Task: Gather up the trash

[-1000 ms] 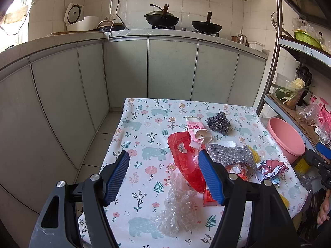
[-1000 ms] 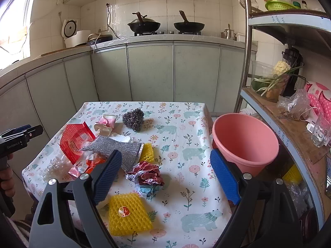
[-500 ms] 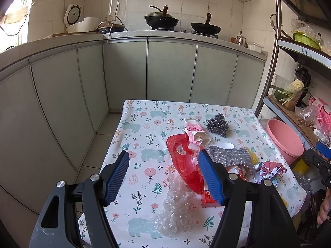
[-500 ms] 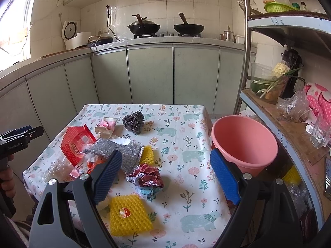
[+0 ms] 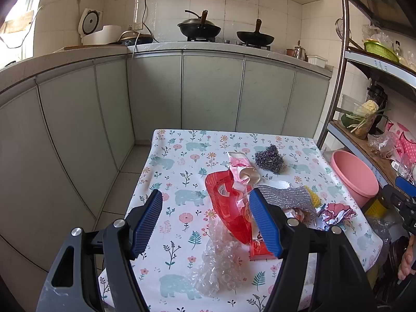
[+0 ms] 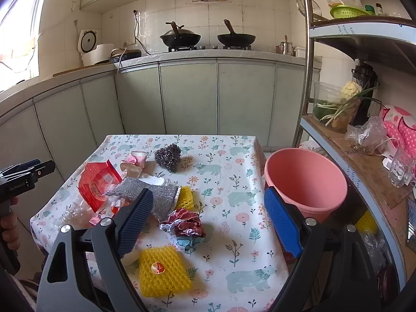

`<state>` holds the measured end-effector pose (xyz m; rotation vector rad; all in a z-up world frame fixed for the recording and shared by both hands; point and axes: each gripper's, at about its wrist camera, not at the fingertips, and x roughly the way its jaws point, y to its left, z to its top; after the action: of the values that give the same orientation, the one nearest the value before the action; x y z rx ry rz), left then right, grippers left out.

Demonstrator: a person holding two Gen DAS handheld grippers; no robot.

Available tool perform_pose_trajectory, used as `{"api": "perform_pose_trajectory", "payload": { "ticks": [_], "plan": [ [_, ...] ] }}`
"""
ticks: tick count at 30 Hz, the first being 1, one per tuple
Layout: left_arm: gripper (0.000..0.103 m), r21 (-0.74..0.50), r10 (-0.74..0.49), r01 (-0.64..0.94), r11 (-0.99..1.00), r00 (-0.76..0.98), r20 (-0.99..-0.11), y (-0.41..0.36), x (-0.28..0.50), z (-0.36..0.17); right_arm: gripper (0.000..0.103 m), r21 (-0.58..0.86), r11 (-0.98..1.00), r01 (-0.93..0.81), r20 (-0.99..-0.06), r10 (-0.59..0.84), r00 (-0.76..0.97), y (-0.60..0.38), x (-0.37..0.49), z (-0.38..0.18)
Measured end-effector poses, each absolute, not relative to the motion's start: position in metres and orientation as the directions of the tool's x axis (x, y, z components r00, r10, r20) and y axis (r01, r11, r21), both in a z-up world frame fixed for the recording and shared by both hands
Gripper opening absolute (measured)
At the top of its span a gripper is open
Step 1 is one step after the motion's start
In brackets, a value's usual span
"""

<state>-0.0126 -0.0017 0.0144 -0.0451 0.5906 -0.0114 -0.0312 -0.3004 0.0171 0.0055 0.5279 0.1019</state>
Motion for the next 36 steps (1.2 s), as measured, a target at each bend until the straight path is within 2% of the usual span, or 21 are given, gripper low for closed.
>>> {"api": "perform_pose_trajectory", "payload": {
  "ticks": [16, 36],
  "plan": [
    [0.069, -0.048, -0.023, -0.004, 0.999, 0.838, -0.545, 0.0, -0.018, 0.018, 0.088, 0.031, 0.995, -0.09, -0.479, 0.094, 0.873, -0.302, -0.038, 0.022],
    [0.069, -0.05, -0.045, 0.021, 0.999, 0.844, -0.535, 0.002, -0.02, 0.017, 0.088, 0.025, 0.995, -0.094, -0.499, 0.094, 0.862, -0.313, -0.046, 0.02]
  ]
}}
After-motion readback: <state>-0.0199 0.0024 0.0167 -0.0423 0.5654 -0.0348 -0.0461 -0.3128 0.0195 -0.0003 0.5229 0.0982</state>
